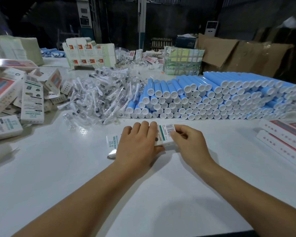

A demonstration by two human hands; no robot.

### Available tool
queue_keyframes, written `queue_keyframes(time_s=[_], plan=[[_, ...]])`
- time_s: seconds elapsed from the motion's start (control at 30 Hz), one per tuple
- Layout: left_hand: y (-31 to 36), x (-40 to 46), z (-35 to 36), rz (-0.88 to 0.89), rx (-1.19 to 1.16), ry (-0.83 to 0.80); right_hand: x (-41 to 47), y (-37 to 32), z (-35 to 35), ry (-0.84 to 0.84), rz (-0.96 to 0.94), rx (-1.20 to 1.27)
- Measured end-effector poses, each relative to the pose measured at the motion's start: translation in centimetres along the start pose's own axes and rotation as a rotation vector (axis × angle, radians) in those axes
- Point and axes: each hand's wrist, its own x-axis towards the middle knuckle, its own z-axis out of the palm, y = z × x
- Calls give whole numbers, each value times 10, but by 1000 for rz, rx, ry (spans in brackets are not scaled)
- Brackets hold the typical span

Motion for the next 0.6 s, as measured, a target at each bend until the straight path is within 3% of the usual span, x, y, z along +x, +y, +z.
queue_keyframes(time_s=[0.1, 0.17, 0.27, 0.37, 0.47, 0.6], plan=[[-2, 4, 0, -70, -51, -6, 10, 3, -8, 254, -27, 32], [-3, 6, -3, -121, -86, -26, 16, 4, -12, 340, 200, 332], [-2, 8, -4, -132, -131, -18, 15, 1, -7, 44, 573, 968], [6, 7, -3, -101, -132, 6, 10, -2, -1, -155, 519, 1095], [12, 4, -3, -68, -86, 40, 8, 1, 3, -51, 349, 887], [14, -2, 0, -13, -44, 21, -3, 9, 4, 29, -81, -88]])
